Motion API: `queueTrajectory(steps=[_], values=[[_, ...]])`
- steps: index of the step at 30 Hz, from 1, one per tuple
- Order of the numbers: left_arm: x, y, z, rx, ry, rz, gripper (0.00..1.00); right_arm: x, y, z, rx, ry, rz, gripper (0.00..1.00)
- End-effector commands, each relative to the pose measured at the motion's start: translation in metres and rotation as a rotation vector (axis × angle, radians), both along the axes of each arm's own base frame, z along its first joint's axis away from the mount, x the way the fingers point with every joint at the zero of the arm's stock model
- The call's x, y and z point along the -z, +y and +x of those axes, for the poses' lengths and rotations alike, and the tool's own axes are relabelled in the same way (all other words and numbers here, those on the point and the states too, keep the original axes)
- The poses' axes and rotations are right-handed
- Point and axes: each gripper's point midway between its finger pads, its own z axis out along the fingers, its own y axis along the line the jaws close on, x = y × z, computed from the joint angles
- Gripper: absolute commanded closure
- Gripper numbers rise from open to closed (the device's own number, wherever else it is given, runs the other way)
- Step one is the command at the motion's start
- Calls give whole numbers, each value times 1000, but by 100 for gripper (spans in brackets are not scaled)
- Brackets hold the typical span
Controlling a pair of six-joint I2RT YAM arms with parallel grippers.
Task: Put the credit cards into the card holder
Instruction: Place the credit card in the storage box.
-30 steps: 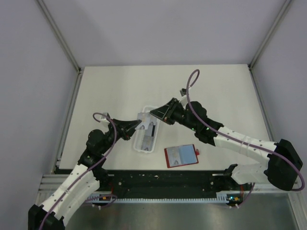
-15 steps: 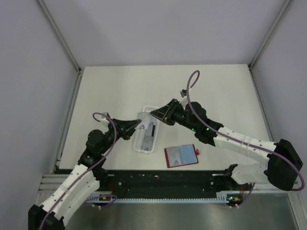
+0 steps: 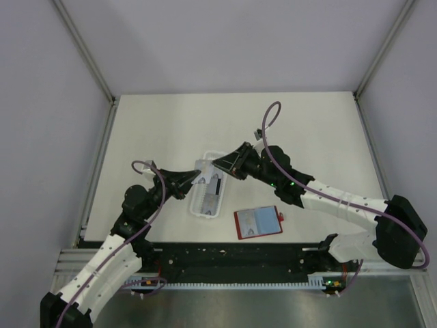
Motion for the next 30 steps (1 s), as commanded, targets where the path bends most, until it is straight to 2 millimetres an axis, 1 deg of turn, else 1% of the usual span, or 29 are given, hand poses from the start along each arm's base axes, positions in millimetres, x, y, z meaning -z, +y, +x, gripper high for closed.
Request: queueTrajectory(steps=[1,9,11,15,19,23,25,30], values=[[-18,2,-3,1,-59,-44,100,-11,5,-4,-17,-24,42,84],[-18,1,-4,6,-65,-51,100,-12,7,-5,-27,-23,61,94],[-18,1,-4,7,-67,-55,100,-12,8,-6,-32,-23,65,100],[-16,2,-3,0,-67,-49,100,-9,7,-3,-17,-17,60,100],[-8,3,2,-22,-56,-34,100,-3,7,0,-4,-10,46,100],[1,4,7,-43,-51,-25,95,6,7,5,7,-8,27,100],[6,3,11,-48,-50,-20,91,11,7,9,13,-5,21,100],[25,1,19,-57,-29,-10,82,32,1,23,38,11,-5,100]])
